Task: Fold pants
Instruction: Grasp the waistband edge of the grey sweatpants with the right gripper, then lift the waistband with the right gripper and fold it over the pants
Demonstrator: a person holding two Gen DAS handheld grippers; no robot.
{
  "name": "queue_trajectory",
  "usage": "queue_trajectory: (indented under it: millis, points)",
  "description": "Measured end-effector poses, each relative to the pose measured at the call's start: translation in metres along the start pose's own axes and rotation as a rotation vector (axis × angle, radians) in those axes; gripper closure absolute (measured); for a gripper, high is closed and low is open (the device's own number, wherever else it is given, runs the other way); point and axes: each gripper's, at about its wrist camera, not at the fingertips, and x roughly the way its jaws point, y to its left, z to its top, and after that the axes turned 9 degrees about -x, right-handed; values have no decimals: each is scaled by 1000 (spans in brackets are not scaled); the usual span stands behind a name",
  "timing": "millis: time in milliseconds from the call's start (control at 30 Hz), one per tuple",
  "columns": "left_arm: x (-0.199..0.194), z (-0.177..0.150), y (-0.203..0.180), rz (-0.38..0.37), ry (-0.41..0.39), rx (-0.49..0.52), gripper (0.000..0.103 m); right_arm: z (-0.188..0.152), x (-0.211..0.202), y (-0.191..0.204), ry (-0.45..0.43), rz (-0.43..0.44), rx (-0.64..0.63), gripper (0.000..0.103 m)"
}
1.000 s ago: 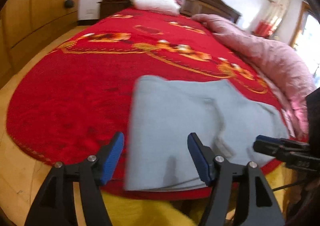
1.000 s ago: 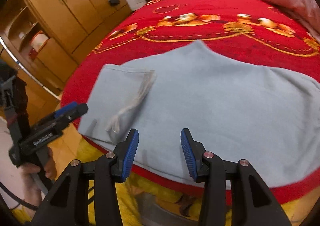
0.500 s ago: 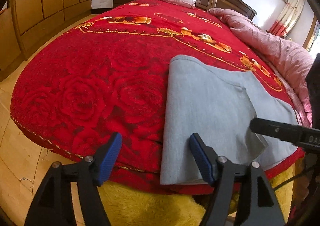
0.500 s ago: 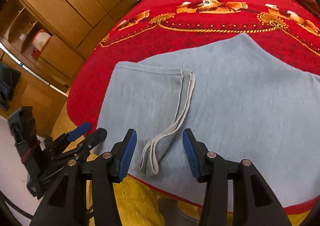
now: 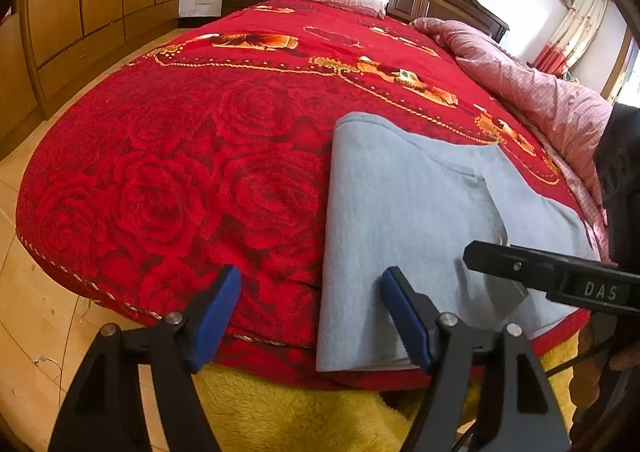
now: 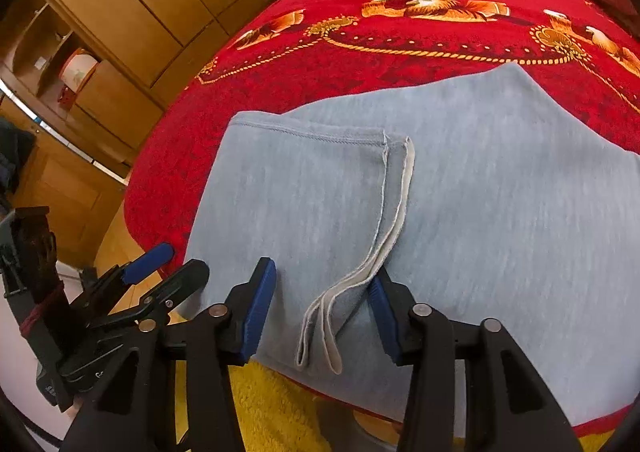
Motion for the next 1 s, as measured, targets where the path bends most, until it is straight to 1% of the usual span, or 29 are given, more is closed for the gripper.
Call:
queue_trajectory:
  millis: [33,67,133,167,200,233,400,533,667,733,867,1000]
  points:
    - [0,0,0,0,0,1,27,0,0,1,-1,-2,-6,71]
    - [0,0,-1,1,1,2,27,0,-1,2,-2,-3,-14,74]
    - [-1,1,-2,0,0,5,27,0,-3,4,-9,-5,-28,85]
    - [-2,1,-3,0,-2,7,27,1,-5,4,-15,-3,-35,87]
    - [-3,1,-4,0,-4,8,27,2,-6,4,-18,1,-40,93]
    - [-5,2,-5,0,-7,11,27,2,-8,5,-25,4,-45,95]
    - [-13,6,-7,1,-29,16,27,7,-35,12,-90,37,-66,96]
    - [-20,9,-4,-17,-44,-8,24,13,-59,26,-140,54,-107,96]
    - [-23,11,-3,-31,-40,-19,22,16,-83,35,-178,43,-140,96]
    - [-25,11,-3,-34,-45,-18,21,16,-95,36,-193,39,-140,96]
    - [-30,13,-5,-43,-57,-20,21,19,-121,29,-221,71,-120,96]
    - [-34,12,-11,-57,-61,-8,21,20,-144,22,-251,49,-129,96]
